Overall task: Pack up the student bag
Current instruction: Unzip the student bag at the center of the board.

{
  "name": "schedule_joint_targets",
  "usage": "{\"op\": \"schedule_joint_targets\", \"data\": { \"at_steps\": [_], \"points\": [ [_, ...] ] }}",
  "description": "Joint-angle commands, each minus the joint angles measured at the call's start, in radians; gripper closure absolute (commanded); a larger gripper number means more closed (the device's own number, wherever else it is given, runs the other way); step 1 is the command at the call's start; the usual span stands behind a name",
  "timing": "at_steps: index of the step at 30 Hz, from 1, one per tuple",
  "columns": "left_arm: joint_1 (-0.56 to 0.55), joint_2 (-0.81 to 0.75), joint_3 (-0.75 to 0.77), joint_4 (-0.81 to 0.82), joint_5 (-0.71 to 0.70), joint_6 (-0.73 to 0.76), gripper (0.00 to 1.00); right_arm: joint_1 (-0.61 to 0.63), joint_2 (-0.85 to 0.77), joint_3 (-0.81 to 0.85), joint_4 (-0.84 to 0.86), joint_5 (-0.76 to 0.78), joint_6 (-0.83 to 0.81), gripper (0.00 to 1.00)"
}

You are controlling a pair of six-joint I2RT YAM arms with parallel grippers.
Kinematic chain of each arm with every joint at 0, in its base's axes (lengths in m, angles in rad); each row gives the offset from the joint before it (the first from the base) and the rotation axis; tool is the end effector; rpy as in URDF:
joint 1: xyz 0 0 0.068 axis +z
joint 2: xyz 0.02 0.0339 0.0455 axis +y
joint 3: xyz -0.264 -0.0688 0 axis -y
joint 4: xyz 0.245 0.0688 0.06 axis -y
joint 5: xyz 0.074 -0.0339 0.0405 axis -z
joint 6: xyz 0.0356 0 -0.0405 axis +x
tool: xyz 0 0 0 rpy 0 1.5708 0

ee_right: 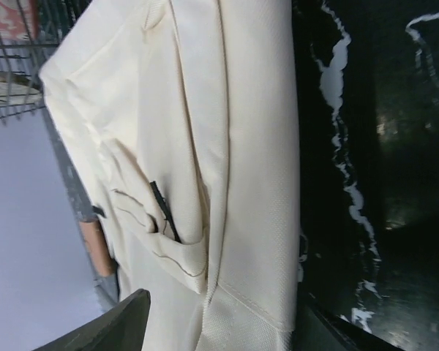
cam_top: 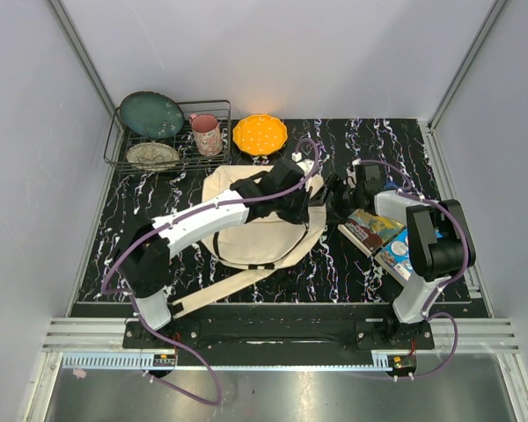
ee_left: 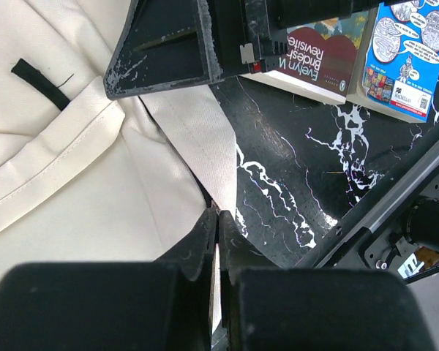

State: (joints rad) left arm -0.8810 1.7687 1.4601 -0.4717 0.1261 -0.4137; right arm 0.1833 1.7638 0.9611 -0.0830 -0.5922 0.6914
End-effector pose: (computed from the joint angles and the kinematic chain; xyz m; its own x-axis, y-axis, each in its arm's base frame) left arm 0.2519 -0.3124 0.2782 -0.7404 0.2708 -0.6152 0.5728 0.7331 -0.3667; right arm 0.3400 0.0832 0.1579 -0.9044 0.3704 -0.2118 0.1014 0.6689 0.7364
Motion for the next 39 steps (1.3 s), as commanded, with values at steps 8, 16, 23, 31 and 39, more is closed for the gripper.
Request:
{"op": "schedule_joint_targets", "data": {
  "at_steps": [8, 16, 23, 31, 39],
  "points": [
    [0.005, -0.071, -0.033, 0.056, 0.041, -0.008, 1.0, 0.007, 0.006, -0.042, 0.212, -0.135, 0.152, 0.84],
    [-0.003, -0.169, -0.257, 0.082, 0.081, -0.037, 1.0, -0.059, 0.0, 0.005, 0.201, 0.011, 0.166, 1.0],
    [-0.107, -0.244, -0.452, 0.137, 0.09, -0.1, 1.0, -0.096, 0.054, 0.079, 0.224, 0.054, 0.201, 1.0],
    [-0.136, -0.376, -0.625, 0.137, 0.032, -0.197, 1.0, -0.177, 0.118, 0.116, 0.285, 0.036, 0.237, 1.0],
    [-0.116, -0.433, -0.673, -0.079, -0.264, -0.197, 1.0, -0.246, 0.163, 0.224, 0.166, -0.026, 0.136, 1.0]
  ]
}}
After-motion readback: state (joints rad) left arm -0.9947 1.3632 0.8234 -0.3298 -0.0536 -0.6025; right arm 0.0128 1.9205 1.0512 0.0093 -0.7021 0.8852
